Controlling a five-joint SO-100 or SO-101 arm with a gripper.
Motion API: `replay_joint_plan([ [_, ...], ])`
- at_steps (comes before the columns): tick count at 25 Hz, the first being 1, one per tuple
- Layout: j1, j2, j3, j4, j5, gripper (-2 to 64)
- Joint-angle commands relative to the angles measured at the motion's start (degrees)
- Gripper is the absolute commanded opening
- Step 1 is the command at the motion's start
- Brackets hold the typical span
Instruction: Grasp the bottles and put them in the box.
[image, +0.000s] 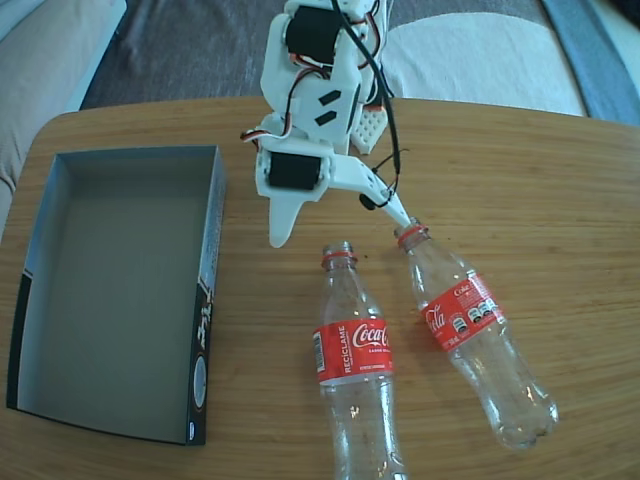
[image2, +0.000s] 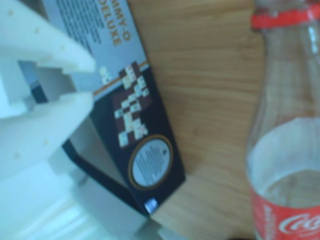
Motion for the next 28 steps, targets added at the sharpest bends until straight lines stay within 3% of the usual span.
replay_joint_plan([
  [1, -0.18, 0.18, -5.98, 0.18, -8.96, 0.6],
  [7, -0.18, 0.18, -10.02, 0.09, -28.3, 11.5],
  [11, -0.26, 0.18, -12.57, -0.62, -38.58, 12.3],
  [18, 0.35, 0.35, -15.47, 0.09, -72.42, 12.6],
  [20, 0.35, 0.88, -15.03, 0.09, -80.07, 15.7],
  [25, 0.35, 0.97, -14.77, -0.62, -85.52, 36.9],
  [28, 0.35, 0.97, -14.5, -0.53, -85.52, 42.1],
])
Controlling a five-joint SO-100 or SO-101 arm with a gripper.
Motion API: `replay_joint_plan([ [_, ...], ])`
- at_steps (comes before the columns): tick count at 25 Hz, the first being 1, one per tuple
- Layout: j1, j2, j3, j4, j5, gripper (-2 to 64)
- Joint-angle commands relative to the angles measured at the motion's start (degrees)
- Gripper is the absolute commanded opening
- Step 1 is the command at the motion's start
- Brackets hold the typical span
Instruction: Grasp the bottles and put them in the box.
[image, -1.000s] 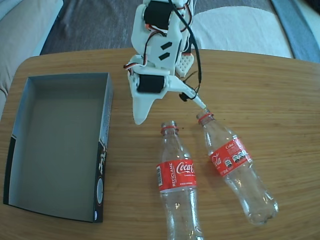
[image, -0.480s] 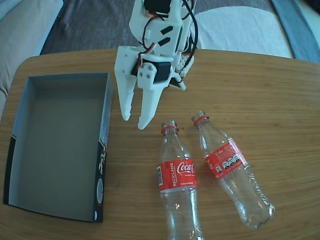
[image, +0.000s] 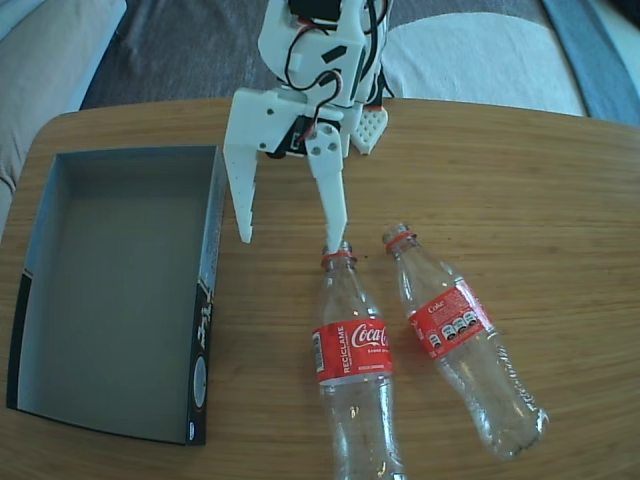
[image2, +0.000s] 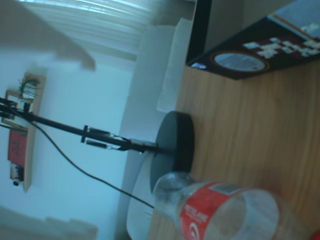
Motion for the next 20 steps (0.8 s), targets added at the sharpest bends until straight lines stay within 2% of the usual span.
replay_joint_plan([
  [1, 0.18, 0.97, -2.55, -0.53, -0.44, 43.2],
  [4, 0.0, 0.79, -2.55, -0.62, -1.23, 45.9],
  [8, -0.44, 0.18, -0.7, -0.79, -10.46, 45.3],
  [10, -0.53, 0.18, 0.7, -0.79, -12.66, 45.2],
  [16, -4.31, -0.09, 4.66, -0.79, -11.87, 45.1],
  [20, -5.89, -2.81, 6.94, -2.81, -11.87, 39.4],
])
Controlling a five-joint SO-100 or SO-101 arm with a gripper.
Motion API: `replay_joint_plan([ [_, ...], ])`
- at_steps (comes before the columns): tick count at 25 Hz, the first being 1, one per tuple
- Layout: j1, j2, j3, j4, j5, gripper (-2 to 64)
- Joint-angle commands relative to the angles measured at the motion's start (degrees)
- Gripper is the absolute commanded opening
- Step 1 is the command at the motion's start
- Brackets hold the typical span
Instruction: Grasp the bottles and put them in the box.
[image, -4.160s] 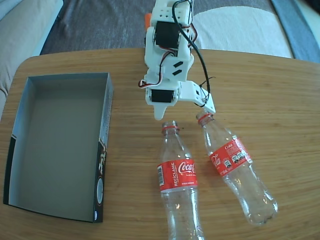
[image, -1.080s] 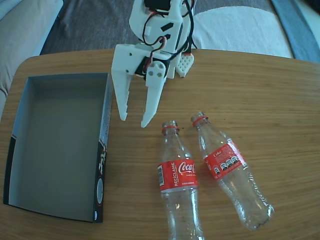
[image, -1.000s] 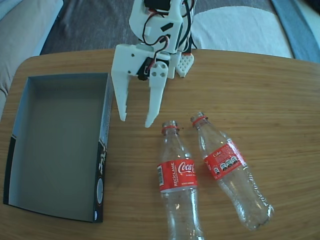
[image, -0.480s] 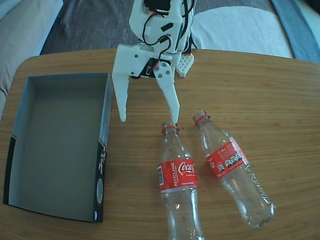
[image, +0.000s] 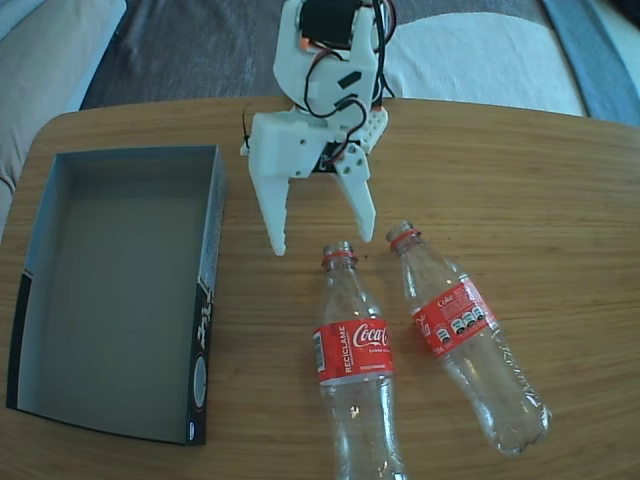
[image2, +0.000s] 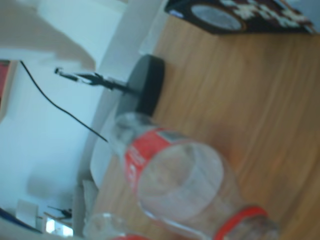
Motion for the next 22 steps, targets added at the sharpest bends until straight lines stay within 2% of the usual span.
replay_joint_plan([
  [1, -0.18, -3.34, -0.53, -3.43, 0.0, 39.1],
  [6, -0.35, -12.74, -0.53, -11.07, 3.43, 39.1],
  [15, -1.49, -14.94, 1.23, -10.55, 5.62, 39.7],
  [19, -2.29, -14.94, 0.0, -11.16, 8.61, 47.8],
  [22, -3.96, -14.94, -1.32, -11.07, 10.11, 49.1],
])
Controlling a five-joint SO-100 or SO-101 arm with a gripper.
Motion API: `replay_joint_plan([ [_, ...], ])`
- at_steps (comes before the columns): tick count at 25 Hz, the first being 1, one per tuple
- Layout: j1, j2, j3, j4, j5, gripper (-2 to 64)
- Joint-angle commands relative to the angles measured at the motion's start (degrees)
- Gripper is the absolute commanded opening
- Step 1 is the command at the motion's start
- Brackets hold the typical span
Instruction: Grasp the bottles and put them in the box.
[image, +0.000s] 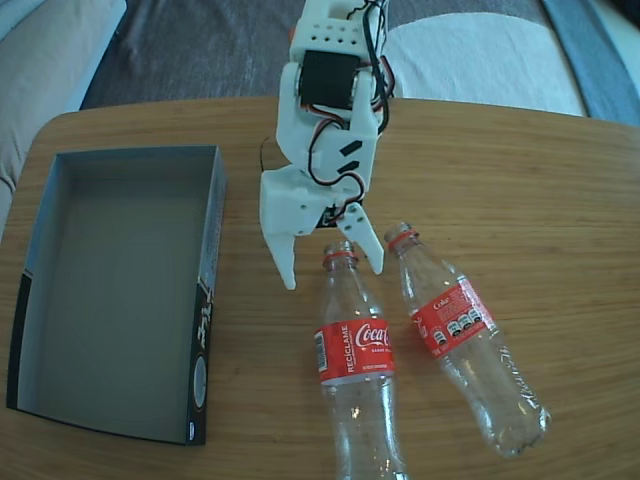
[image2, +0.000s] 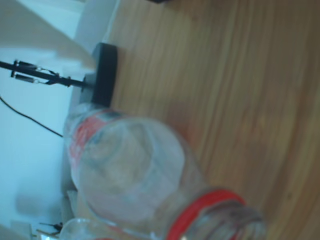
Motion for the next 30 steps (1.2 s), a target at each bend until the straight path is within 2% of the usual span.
replay_joint_plan([
  [1, -1.85, 0.35, -3.78, -0.53, 0.97, 49.1],
  [11, -8.96, -0.44, -4.39, -0.88, 0.18, 49.1],
  [19, -8.0, -0.7, -2.81, 0.0, 0.0, 48.9],
  [30, -4.92, -0.7, -3.43, 11.51, 0.7, 48.9],
])
